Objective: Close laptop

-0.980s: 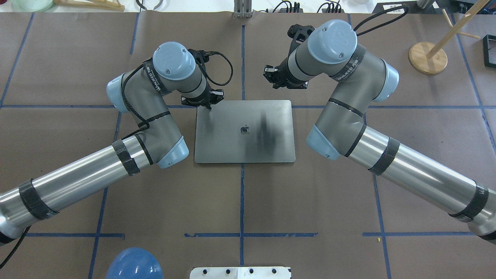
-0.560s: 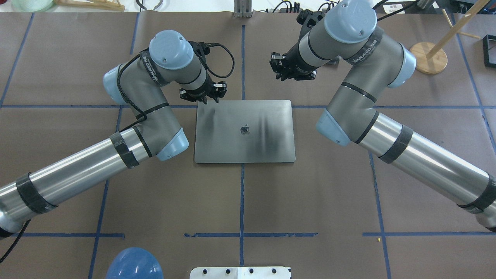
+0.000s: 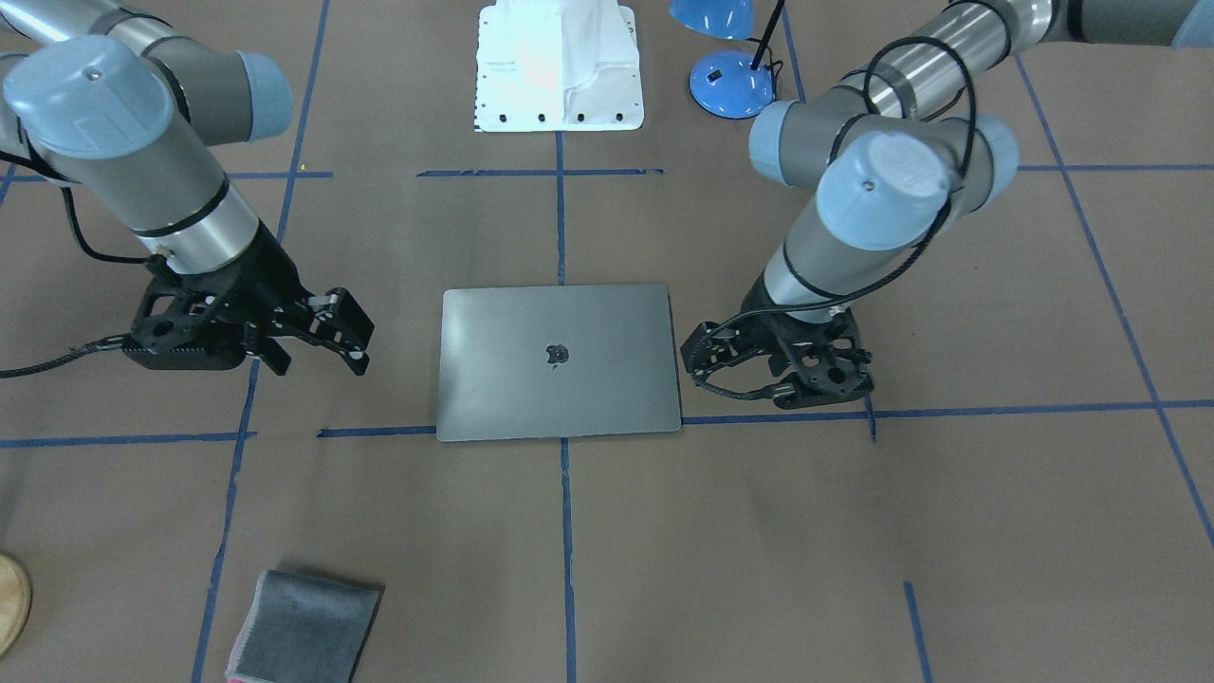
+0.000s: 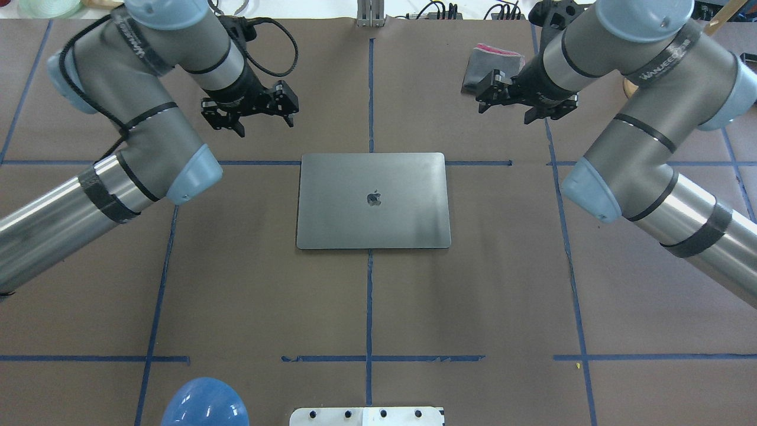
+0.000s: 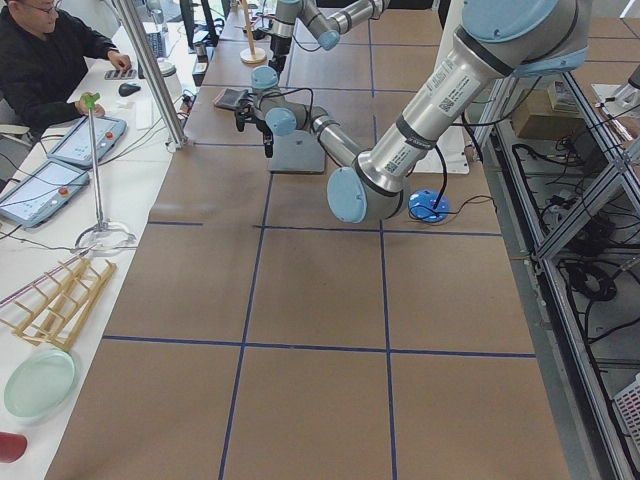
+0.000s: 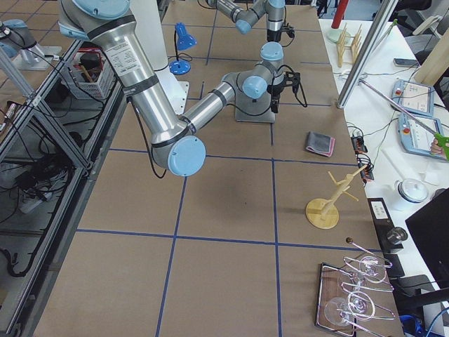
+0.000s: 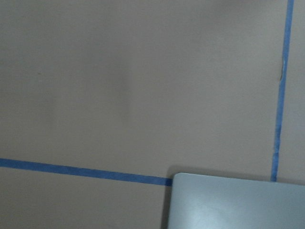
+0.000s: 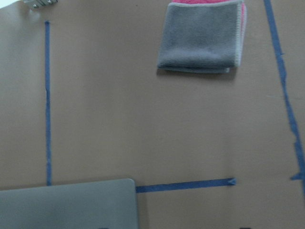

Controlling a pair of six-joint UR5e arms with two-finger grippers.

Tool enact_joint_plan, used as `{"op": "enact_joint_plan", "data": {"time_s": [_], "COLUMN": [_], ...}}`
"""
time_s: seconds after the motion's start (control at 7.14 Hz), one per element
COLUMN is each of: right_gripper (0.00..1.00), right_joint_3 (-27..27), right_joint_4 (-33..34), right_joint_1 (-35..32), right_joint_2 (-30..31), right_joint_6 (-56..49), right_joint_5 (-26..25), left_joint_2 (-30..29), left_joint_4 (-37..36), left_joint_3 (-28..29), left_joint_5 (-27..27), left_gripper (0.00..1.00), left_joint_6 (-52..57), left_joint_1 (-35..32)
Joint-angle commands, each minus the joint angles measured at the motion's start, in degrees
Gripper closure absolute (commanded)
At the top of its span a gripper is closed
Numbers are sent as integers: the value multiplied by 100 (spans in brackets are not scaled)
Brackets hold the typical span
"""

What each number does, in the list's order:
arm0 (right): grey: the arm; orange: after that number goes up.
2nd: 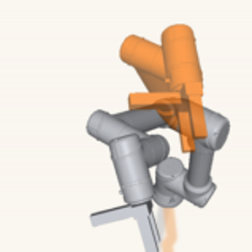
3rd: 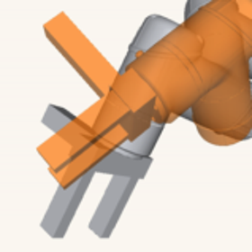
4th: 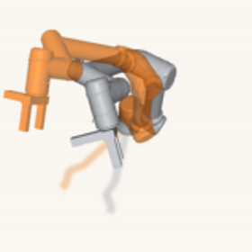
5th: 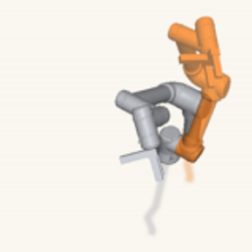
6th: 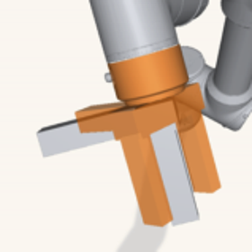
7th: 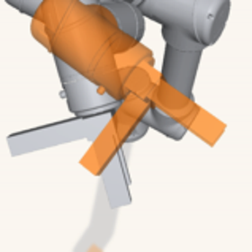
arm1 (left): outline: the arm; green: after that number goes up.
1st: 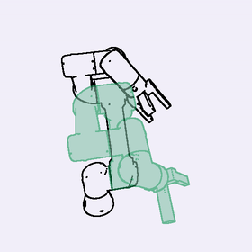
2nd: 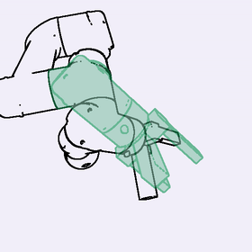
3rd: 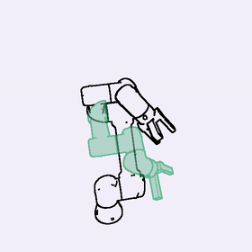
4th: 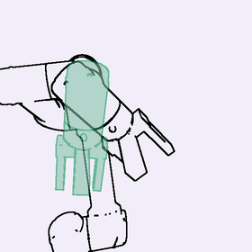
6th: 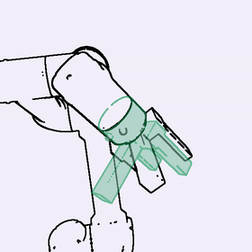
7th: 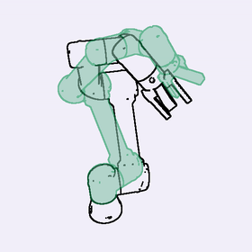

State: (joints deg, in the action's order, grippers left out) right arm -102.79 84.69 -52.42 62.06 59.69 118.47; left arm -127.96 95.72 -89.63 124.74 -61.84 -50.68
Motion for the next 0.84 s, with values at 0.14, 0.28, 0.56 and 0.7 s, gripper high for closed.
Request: {"op": "enact_joint_plan", "data": {"time_s": [0.14, 0.28, 0.56, 0.7], "right_gripper": [0, 0, 0, 0], "right_joint_3": [-1259, -1235, -825, -447], "right_joint_4": [1182, 1190, 1216, 1208], "right_joint_1": [-1090, -1712, -2829, -3348], "right_joint_2": [1565, 1911, 2493, 2669], "right_joint_6": [-2755, -3405, -5352, -6433], "right_joint_5": [445, 988, 1169, 1274], "left_joint_2": [1627, 2199, 3159, 3546], "left_joint_4": [-1414, -1407, -1372, -1354], "left_joint_3": [-1791, -1864, -1673, -1463], "left_joint_5": [120, 207, 857, 867], "left_gripper": [0, 0, 0, 0], "left_joint_6": [2616, 3486, 5367, 6028], "left_joint_1": [-1080, -1641, -2731, -3163]}}
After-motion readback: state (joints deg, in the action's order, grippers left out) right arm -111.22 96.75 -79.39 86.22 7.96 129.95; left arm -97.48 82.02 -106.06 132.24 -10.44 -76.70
